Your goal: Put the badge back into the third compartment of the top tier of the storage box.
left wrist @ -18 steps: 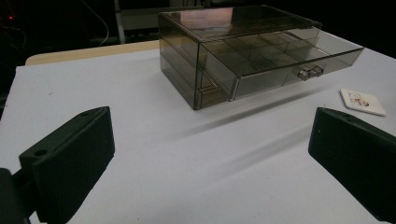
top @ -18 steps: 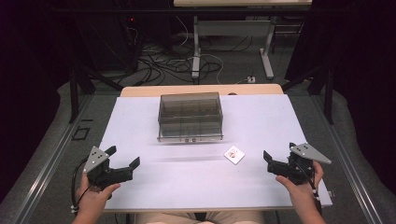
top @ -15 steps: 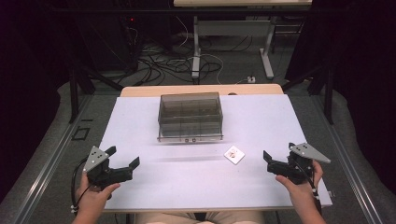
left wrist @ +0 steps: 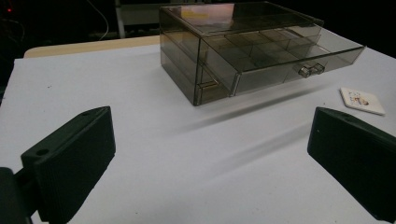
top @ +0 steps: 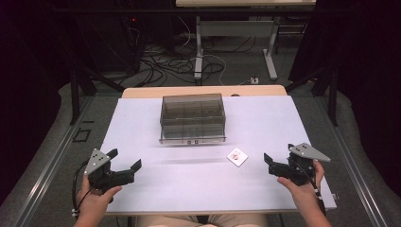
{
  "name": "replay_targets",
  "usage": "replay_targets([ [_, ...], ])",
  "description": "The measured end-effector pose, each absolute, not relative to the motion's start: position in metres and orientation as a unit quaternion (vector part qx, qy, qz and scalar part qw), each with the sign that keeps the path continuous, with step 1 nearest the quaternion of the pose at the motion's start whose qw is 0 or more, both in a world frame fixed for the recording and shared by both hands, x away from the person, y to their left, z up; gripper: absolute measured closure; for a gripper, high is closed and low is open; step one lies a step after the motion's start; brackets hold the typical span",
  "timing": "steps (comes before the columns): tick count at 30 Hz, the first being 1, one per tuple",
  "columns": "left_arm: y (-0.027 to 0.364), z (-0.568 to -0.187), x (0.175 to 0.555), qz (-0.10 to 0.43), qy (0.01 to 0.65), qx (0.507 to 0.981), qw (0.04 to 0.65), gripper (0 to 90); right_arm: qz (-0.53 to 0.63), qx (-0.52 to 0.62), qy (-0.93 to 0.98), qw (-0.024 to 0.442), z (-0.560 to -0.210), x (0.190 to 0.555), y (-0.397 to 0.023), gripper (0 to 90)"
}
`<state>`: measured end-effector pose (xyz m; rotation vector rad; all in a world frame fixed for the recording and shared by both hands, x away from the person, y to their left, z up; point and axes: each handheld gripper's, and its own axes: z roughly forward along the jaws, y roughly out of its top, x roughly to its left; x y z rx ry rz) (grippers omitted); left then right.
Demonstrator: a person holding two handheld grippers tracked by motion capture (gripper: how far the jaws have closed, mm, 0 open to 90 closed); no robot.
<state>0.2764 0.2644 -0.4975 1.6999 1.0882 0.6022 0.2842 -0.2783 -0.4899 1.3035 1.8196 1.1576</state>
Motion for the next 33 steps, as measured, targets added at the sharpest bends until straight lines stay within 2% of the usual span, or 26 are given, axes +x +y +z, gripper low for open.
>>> replay_targets([
  [12,0.264,-0.498,0.275,0.247,0.452,0.7,0.495,1.5,0.431,0.474,0.71,0.293,-0.487,0.288,-0.268,7.0],
  [33,0.263,-0.5,0.275,0.243,0.456,0.702,0.49,2.1,0.414,0.441,0.752,0.263,-0.481,0.297,-0.249,14.8],
])
